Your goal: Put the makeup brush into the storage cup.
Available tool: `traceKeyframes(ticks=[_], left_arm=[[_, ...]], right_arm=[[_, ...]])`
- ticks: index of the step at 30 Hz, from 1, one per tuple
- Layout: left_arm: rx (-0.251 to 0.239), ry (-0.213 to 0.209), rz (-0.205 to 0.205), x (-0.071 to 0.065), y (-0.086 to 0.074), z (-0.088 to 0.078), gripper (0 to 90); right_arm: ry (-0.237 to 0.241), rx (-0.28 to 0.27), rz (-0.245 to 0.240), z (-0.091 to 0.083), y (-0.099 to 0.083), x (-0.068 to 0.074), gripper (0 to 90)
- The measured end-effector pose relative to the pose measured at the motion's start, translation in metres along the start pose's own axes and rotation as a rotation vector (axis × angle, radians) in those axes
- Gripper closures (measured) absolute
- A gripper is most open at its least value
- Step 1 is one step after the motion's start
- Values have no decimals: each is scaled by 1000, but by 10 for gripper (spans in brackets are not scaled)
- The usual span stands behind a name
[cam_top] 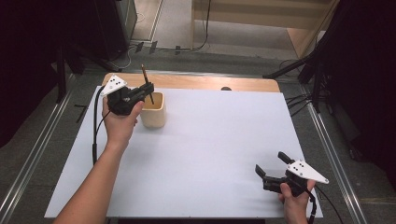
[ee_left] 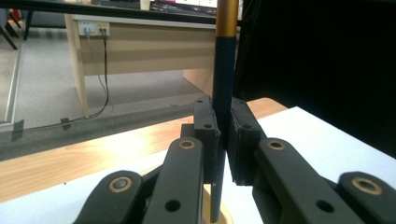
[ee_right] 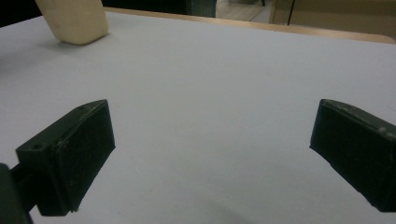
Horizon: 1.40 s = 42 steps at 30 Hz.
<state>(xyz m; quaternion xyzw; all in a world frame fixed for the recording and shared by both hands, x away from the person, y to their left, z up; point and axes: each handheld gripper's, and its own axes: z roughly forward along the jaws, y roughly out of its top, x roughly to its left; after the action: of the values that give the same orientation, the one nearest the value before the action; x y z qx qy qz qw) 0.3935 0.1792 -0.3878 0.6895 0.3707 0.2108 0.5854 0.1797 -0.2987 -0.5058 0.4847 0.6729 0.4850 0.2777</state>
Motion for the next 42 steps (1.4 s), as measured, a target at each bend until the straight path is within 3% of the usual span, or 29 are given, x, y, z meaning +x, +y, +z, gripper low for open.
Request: traceKeyframes(ticks=[14, 28, 31, 32, 33, 35, 38, 42], left_arm=[[53, 52, -17, 11, -31, 13, 843], [109, 57, -6, 14, -44, 20, 829], [101, 38, -3, 12, -44, 19, 690], [104, 41, 3, 11, -43, 19, 538], [104, 44, -2, 10, -42, 18, 538], [101, 44, -31, 9, -41, 14, 425], [95, 54, -38, 8, -39, 9, 239], [84, -8, -52, 12, -41, 1, 10]], right_arm=[[0, 7, 5, 1, 0, 1, 2], [3, 7, 7, 1, 0, 1, 2], [3, 5, 4, 1, 0, 1, 2], [3, 5, 6, 1, 0, 1, 2], [3, 5, 6, 1, 0, 1, 2], [3, 4, 5, 1, 0, 1, 2], [4, 3, 7, 1, 0, 2, 2], [5, 1, 7, 1, 0, 2, 2]])
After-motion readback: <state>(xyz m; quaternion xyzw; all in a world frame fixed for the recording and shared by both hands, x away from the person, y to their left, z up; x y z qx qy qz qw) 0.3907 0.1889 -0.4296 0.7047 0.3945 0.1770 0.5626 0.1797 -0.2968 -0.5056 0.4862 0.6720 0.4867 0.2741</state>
